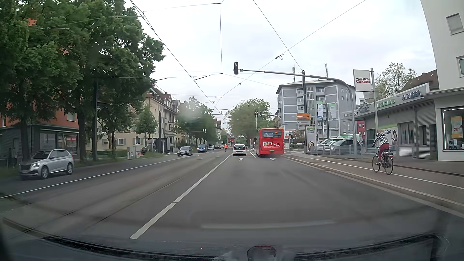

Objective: Follow the waypoints while adhering to traffic rules and regulations

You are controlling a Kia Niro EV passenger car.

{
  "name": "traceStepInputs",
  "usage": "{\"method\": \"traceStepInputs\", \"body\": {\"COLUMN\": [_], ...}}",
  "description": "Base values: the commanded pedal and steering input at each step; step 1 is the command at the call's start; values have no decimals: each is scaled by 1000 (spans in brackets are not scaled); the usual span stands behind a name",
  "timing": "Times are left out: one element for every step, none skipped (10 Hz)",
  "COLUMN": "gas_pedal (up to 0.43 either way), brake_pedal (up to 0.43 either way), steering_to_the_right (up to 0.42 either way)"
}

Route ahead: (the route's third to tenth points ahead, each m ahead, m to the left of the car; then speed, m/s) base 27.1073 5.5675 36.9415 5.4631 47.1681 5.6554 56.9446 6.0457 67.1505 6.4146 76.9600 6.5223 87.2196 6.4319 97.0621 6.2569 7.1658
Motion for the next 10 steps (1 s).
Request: {"method": "traceStepInputs", "body": {"gas_pedal": [59, 59, 59, 59, 59, 59, 59, 59, 59, 59], "brake_pedal": [0, 0, 0, 0, 0, 0, 0, 0, 0, 0], "steering_to_the_right": [-3, -3, -3, -3, -3, -3, -2, -1, -1, -1]}}
